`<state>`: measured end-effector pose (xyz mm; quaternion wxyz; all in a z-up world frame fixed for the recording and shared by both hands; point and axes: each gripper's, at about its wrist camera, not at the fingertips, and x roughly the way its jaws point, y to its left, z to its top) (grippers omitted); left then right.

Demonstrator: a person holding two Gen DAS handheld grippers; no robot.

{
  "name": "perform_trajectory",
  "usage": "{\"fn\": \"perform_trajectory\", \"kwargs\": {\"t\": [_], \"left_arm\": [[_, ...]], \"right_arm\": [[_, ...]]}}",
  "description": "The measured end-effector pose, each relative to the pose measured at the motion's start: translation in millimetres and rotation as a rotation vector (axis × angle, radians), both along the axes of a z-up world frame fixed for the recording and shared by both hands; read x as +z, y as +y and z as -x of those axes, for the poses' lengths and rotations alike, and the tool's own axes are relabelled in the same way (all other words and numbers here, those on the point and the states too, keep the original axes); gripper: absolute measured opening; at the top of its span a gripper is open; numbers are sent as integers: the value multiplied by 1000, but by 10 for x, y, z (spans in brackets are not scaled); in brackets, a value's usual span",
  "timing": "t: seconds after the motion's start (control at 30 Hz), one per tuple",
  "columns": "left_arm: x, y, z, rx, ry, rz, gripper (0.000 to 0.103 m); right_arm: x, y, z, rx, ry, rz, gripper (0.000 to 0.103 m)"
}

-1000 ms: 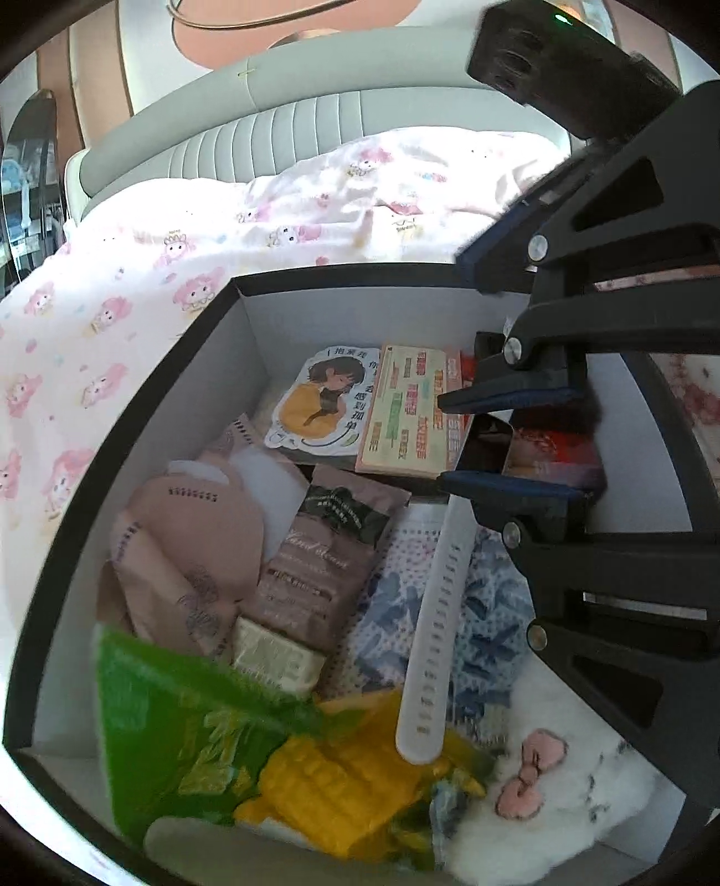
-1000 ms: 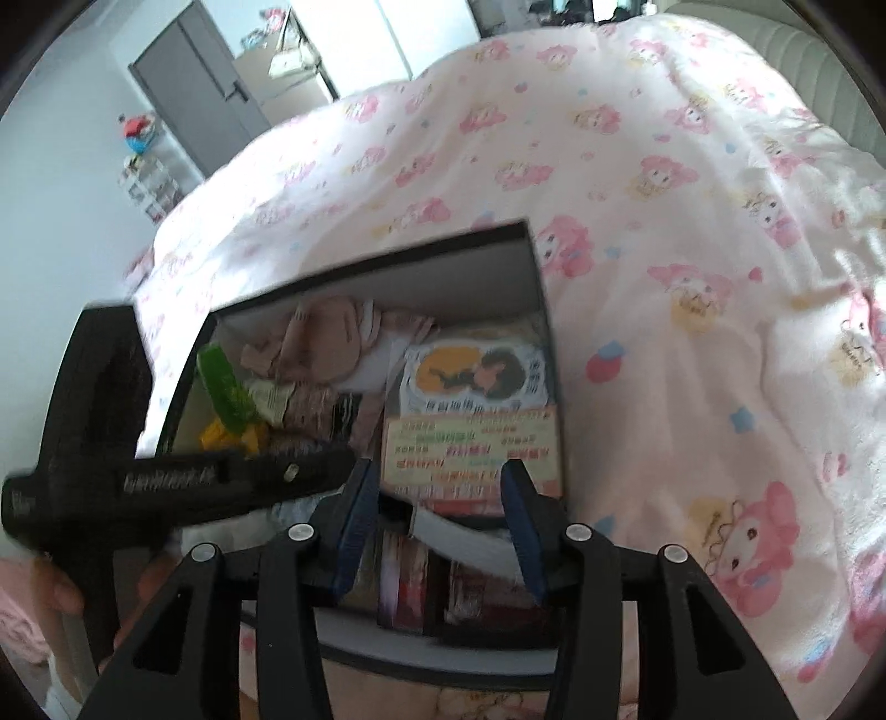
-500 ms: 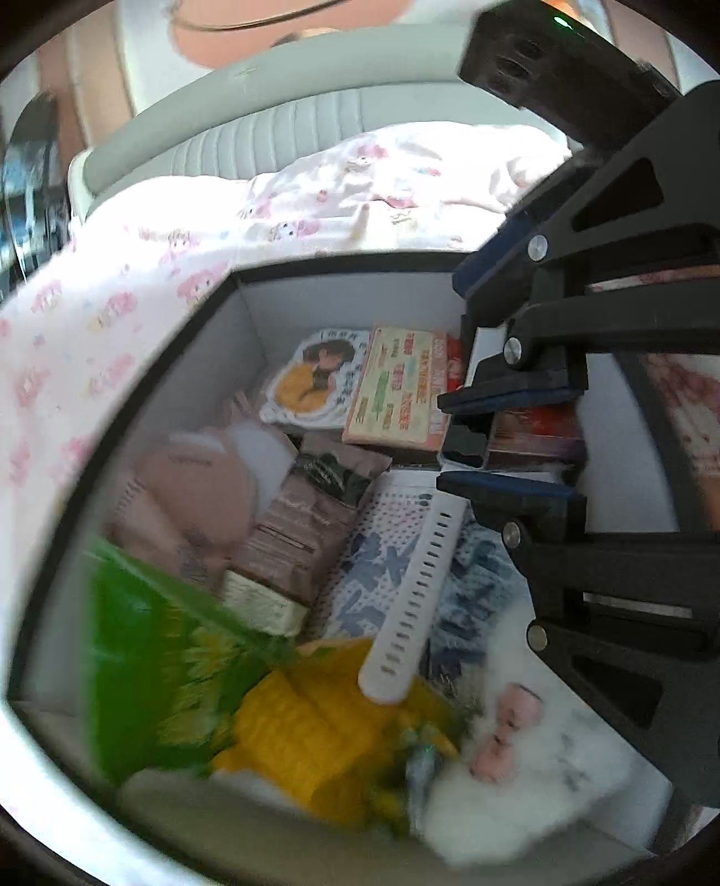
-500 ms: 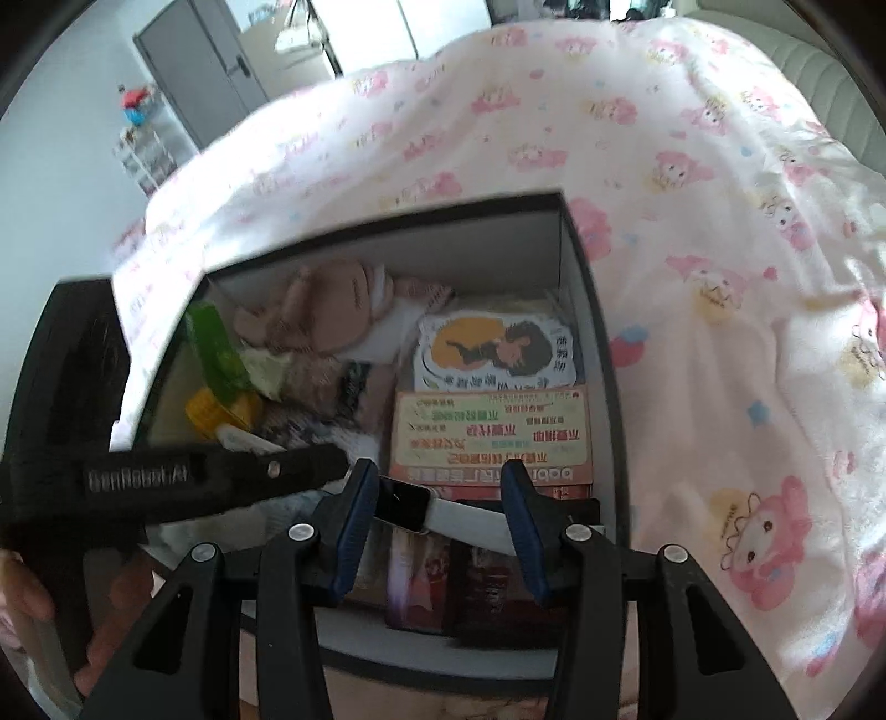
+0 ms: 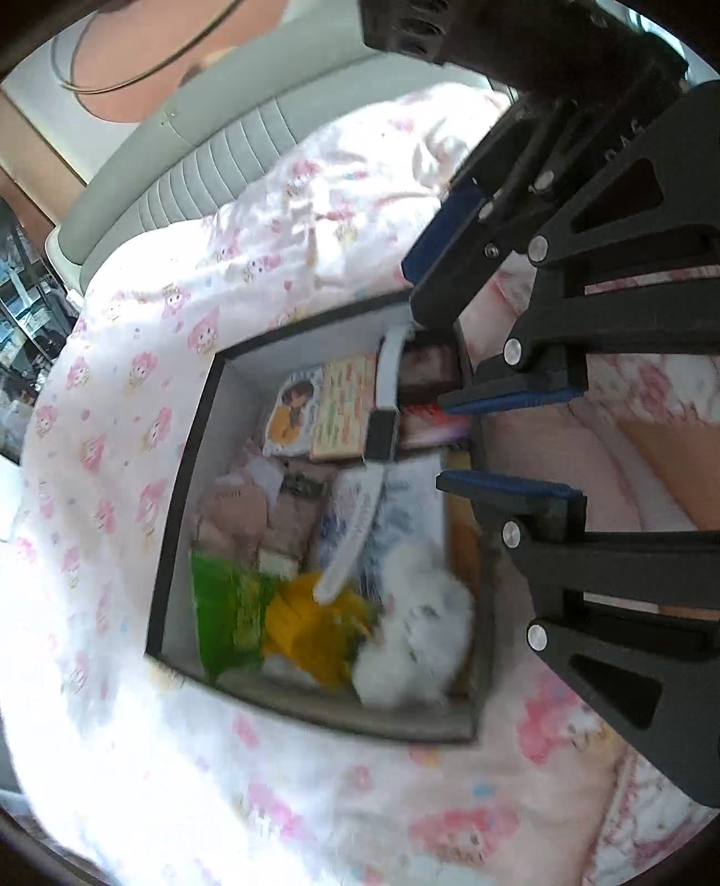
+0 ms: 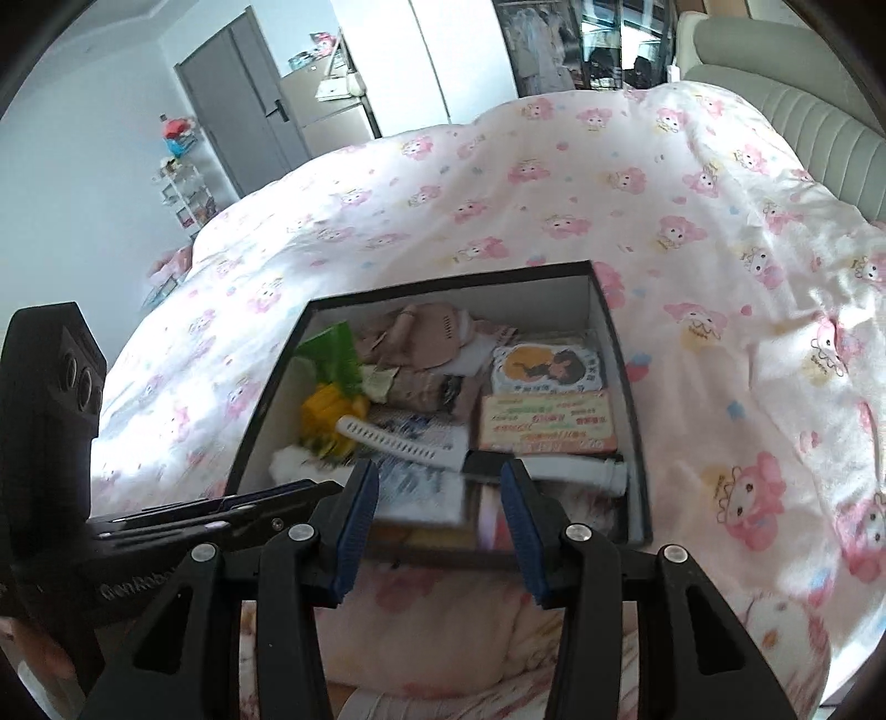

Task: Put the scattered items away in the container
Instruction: 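Open the left gripper to release the watch and withdraw upward, then move the left gripper over to the clear phone case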

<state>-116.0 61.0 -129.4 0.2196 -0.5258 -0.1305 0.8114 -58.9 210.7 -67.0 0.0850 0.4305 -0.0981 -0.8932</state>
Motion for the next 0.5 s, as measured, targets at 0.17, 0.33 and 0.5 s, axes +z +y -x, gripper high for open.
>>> {"fn": "perform_trajectory", "kwargs": {"t": [0.17, 0.33, 0.5], "left_arm": [[96, -238, -237, 10, 21, 8, 18], [185, -583, -370, 53, 46, 7, 18], [177, -1007, -458, 122, 47, 48, 18]], "right_arm": [[70, -245, -174, 49, 13, -27, 42], [195, -592, -319, 109, 57, -67, 42], [191, -980, -339, 185, 64, -86, 42]]}}
